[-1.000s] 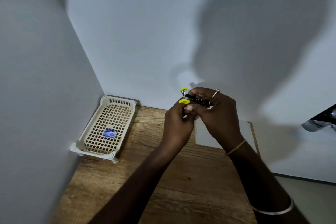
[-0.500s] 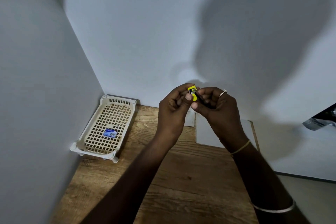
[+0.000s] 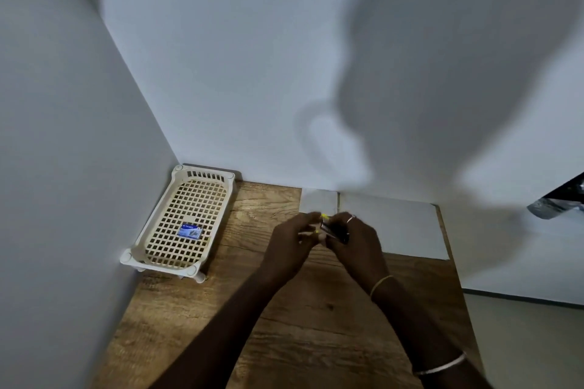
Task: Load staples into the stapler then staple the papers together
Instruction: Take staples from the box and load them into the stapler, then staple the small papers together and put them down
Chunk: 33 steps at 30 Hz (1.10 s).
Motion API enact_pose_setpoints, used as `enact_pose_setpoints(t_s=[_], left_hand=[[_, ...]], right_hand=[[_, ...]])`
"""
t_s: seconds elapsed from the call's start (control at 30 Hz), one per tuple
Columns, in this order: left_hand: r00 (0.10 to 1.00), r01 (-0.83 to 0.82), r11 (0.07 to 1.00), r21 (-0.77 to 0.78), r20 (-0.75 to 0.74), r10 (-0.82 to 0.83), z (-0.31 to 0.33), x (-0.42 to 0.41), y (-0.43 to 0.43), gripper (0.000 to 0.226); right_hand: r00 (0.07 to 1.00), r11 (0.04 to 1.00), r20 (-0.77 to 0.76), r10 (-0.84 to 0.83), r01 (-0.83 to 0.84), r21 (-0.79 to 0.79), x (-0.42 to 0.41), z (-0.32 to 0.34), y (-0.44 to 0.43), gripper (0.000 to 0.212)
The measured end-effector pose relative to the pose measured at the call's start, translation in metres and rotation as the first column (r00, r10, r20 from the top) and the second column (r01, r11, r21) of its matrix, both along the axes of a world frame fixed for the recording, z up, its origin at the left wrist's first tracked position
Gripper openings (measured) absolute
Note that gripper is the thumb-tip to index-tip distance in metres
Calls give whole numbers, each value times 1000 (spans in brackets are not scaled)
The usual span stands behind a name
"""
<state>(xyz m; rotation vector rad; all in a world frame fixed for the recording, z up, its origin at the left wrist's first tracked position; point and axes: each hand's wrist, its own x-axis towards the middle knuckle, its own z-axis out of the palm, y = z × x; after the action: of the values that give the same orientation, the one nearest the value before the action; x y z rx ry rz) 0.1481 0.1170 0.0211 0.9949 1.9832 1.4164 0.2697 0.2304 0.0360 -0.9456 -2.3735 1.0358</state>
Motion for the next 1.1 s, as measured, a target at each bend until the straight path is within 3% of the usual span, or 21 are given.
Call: enact_pose_setpoints(t_s=[0.1, 0.33, 0.57, 0.83, 0.93, 1.03, 1.1], left_hand=[[986, 29, 984, -176, -158, -57, -38, 10, -12, 45], [883, 92, 899, -429, -382, -273, -77, 16, -20, 47], [816, 85, 875, -477, -471, -336, -95, 23, -21, 38], [854, 120, 879, -461, -404, -328, -102, 20, -24, 41], [864, 177, 857, -484, -340, -371, -103, 11, -26, 65], [835, 248, 816, -522, -312, -454, -96, -7, -26, 100], [819, 243, 817, -523, -341, -461, -89, -18, -22, 102]], right_hand=[[987, 1000, 160, 26, -24, -13, 11, -45, -11, 23], [954, 1000, 298, -7, 13, -19, 26, -94, -28, 22], [925, 999, 379, -5, -14, 47, 32, -109, -33, 30], [915, 996, 397, 68, -88, 32, 35, -112, -27, 37], [918, 991, 383, 106, -129, 33, 35, -109, -20, 51], [932, 984, 357, 68, -122, 131, 28, -101, -5, 47], [934, 974, 348, 76, -144, 174, 18, -93, 9, 48]])
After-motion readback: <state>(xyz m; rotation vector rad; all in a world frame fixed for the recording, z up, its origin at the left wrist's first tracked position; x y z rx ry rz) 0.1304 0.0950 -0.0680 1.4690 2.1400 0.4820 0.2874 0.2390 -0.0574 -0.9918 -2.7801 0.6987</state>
